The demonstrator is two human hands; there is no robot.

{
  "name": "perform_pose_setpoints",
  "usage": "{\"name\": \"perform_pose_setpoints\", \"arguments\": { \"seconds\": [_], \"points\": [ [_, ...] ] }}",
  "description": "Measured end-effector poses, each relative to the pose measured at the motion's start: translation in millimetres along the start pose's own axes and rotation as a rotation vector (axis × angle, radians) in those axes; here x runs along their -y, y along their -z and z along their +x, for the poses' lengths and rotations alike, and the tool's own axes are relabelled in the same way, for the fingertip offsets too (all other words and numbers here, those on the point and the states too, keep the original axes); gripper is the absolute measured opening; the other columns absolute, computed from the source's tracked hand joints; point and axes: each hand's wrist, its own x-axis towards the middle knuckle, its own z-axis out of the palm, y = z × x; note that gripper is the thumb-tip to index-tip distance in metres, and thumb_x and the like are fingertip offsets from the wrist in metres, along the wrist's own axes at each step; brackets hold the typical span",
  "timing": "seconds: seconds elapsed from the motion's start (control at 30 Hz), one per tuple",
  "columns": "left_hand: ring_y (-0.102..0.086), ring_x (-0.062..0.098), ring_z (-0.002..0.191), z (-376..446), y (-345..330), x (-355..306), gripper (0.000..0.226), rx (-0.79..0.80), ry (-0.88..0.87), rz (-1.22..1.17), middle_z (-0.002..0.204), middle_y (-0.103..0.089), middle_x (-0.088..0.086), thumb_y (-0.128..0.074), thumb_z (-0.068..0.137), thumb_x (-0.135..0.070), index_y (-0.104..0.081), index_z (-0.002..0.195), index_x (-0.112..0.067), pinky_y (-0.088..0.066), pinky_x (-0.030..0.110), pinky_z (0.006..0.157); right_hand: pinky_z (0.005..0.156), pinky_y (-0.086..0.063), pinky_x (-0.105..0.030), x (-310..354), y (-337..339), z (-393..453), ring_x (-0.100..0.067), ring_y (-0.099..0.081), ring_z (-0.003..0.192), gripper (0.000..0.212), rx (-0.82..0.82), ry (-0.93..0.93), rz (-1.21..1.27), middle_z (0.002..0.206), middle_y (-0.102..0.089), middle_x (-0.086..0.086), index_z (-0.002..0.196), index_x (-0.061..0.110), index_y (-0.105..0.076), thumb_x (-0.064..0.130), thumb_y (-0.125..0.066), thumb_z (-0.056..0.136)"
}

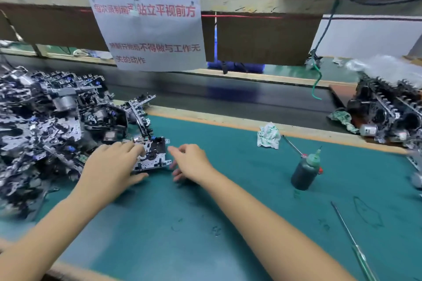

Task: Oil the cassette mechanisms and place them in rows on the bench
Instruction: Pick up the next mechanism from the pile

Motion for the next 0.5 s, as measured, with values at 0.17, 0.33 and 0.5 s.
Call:
{"name": "perform_pose_setpoints", "arguments": {
  "seconds": [0.17,0.33,0.5],
  "points": [
    [-0.056,0.028,0.043,1.3,-8.9,-1.6,0.022,-0.13,-0.067,0.054,0.054,-0.053,0.01,-0.078,0.06,-0.012,-0.057,0.061,-0.005,-0.04,0.028,0.036,0.042,-0.049,-0.021,2.6,-16.5,12.5,-0.016,-0.049,0.043,0.025,0.083,-0.184,0.218,0.061,-0.055,-0.008,0.076,0.006,-0.047,0.02,-0.05,0.097],
    [-0.054,0.025,0.043,-2.4,-9.4,-2.4,0.032,-0.341,-0.127,0.052,0.055,-0.052,0.007,-0.04,0.085,-0.018,-0.057,0.059,-0.008,-0.038,0.028,0.035,0.04,-0.046,-0.019,10.7,-12.3,-0.3,-0.015,-0.048,0.044,0.028,0.026,-0.082,0.34,0.058,-0.049,-0.007,0.069,0.01,-0.047,0.016,-0.047,0.096],
    [-0.058,0.018,0.046,-6.5,16.1,-27.5,0.032,-0.401,-0.127,-0.238,0.073,-0.064,-0.002,-0.045,0.087,-0.03,-0.066,0.072,-0.011,-0.04,0.026,0.041,0.059,-0.047,-0.035,11.5,24.1,-42.0,-0.025,-0.055,0.053,0.051,-0.241,0.197,-0.245,0.055,-0.052,-0.008,0.059,0.011,-0.046,0.048,-0.04,0.092]
  ]
}}
